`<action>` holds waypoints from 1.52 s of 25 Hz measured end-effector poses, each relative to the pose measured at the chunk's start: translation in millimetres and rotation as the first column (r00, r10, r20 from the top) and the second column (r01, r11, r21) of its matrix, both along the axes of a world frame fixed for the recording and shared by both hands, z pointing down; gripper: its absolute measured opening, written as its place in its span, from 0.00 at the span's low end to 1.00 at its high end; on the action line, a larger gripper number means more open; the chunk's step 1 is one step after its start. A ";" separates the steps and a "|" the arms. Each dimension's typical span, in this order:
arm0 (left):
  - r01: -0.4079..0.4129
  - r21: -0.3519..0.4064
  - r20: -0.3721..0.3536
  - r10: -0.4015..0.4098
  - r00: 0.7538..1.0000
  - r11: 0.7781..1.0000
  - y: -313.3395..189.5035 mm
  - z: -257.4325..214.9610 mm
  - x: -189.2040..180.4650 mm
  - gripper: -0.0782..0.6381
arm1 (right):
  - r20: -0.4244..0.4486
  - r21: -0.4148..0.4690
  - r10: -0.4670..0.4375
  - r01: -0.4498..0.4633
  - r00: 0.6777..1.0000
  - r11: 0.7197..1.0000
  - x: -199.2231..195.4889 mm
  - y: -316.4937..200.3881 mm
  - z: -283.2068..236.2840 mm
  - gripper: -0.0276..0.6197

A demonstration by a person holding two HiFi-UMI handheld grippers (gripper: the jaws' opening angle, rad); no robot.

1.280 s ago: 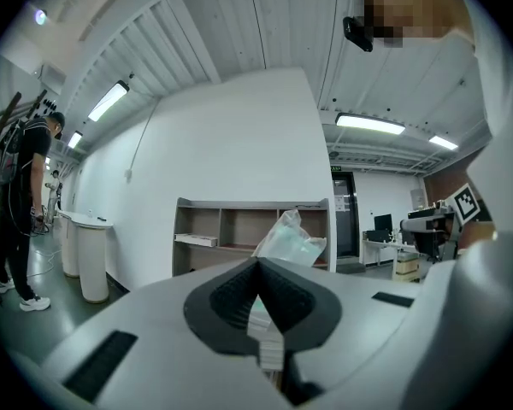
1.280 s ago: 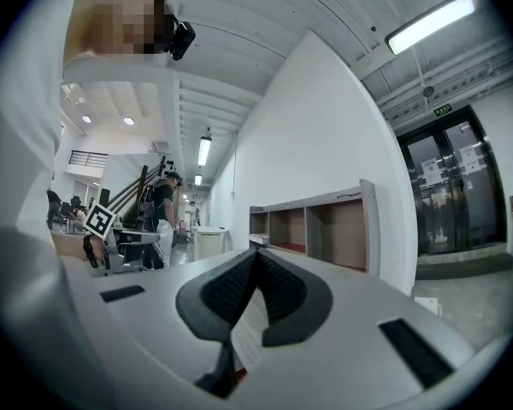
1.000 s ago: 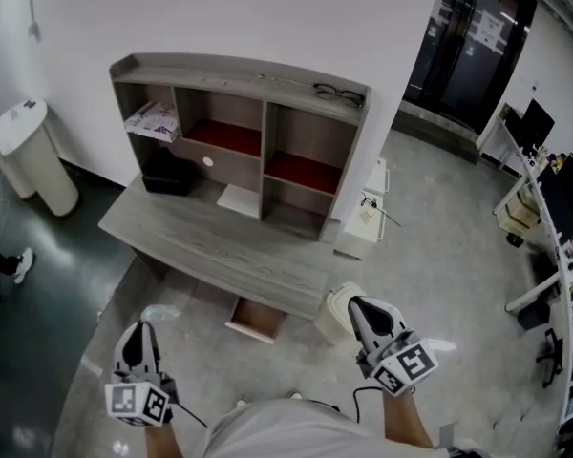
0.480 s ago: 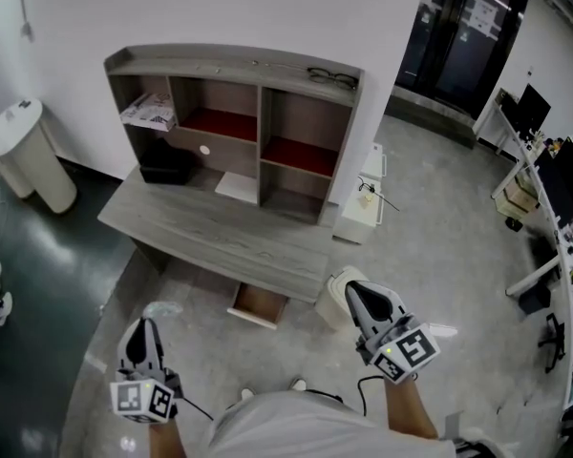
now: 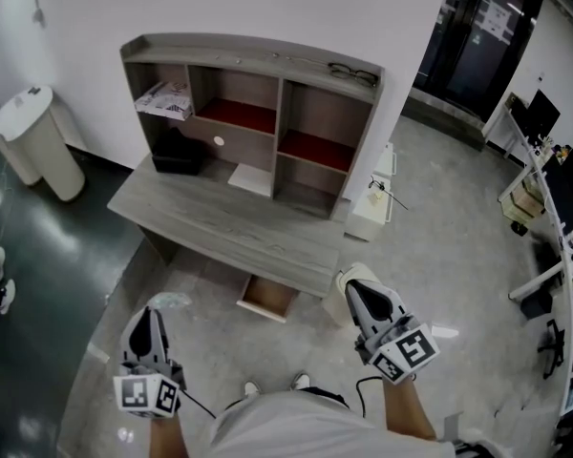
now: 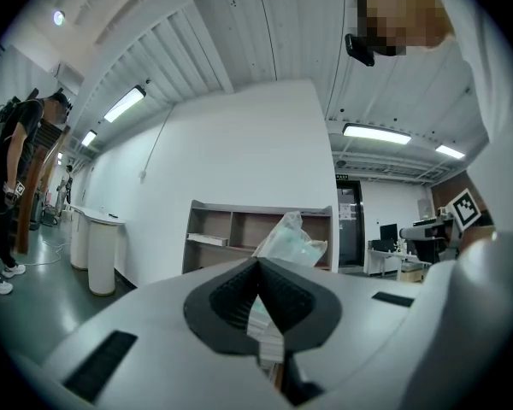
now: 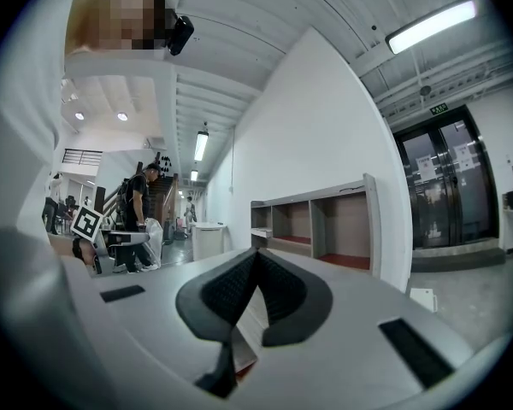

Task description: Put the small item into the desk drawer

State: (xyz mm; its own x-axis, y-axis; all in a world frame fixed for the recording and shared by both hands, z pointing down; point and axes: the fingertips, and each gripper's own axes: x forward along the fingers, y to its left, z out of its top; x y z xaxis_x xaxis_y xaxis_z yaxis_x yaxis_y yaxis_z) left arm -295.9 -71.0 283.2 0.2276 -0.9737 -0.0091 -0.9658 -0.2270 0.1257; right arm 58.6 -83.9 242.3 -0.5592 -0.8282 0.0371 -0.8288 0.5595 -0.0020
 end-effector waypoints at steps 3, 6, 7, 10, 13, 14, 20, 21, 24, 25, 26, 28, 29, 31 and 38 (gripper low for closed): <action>-0.006 -0.003 -0.004 0.006 1.000 1.000 -2.8 3.9 -2.1 0.13 | 0.011 0.006 0.016 -0.016 1.000 1.000 -5.9 0.0 -1.2 0.08; -0.023 0.007 0.003 0.023 1.000 1.000 -8.3 7.5 1.0 0.13 | 0.046 0.010 0.031 -0.031 0.998 0.999 -8.4 4.8 -3.0 0.08; -0.033 0.012 0.003 0.033 0.999 0.999 -9.9 7.3 3.7 0.13 | 0.066 0.007 0.034 -0.035 0.997 0.999 -8.0 6.9 -3.4 0.08; -0.063 0.029 0.019 0.063 0.998 0.998 -10.2 5.0 11.3 0.13 | 0.099 0.001 0.050 -0.051 0.994 0.999 -6.6 12.3 -2.5 0.08; -0.078 0.031 0.029 0.077 0.997 0.996 -8.8 7.4 11.2 0.13 | 0.062 0.008 0.086 -0.087 0.994 0.996 -8.0 15.1 1.0 0.08; -0.081 0.029 0.027 0.080 0.996 0.996 -8.0 8.8 10.0 0.13 | 0.039 0.013 0.105 -0.106 0.994 0.994 -8.4 16.2 2.5 0.08; -0.091 0.042 0.011 0.091 0.996 0.995 -5.0 12.9 4.5 0.13 | 0.018 0.039 0.155 -0.156 0.988 0.987 -10.6 21.4 5.2 0.08; -0.095 0.043 0.014 0.095 0.995 0.995 -4.4 12.4 4.2 0.13 | 0.019 0.038 0.153 -0.154 0.988 0.987 -13.3 22.7 5.8 0.08; -0.108 0.039 0.025 0.107 0.994 0.993 -1.9 14.8 3.0 0.13 | 0.019 0.037 0.150 -0.151 0.988 0.988 -20.7 27.5 9.0 0.08; -0.111 0.035 0.023 0.110 0.994 0.993 -1.1 17.0 2.3 0.13 | 0.019 0.036 0.152 -0.152 0.988 0.988 -22.1 28.6 10.5 0.08; -0.113 0.029 0.020 0.112 0.993 0.993 -0.3 19.8 1.7 0.13 | 0.018 0.034 0.154 -0.154 0.988 0.987 -22.9 29.6 12.1 0.08; -0.117 0.013 0.011 0.117 0.993 0.993 0.5 25.7 1.1 0.13 | 0.016 0.029 0.158 -0.158 0.987 0.987 -23.7 31.5 15.0 0.08; -0.120 0.007 0.008 0.119 0.993 0.993 0.5 27.9 1.3 0.13 | 0.014 0.027 0.160 -0.161 0.987 0.987 -23.7 32.2 15.9 0.08; -0.128 0.003 0.006 0.128 0.992 0.992 0.0 30.2 3.1 0.13 | 0.013 0.026 0.165 -0.165 0.986 0.986 -23.1 33.3 16.6 0.08; -0.153 -0.006 -0.011 0.153 0.988 0.988 -3.0 35.4 5.6 0.13 | 0.030 0.020 0.149 -0.150 0.988 0.988 -29.9 37.4 16.1 0.08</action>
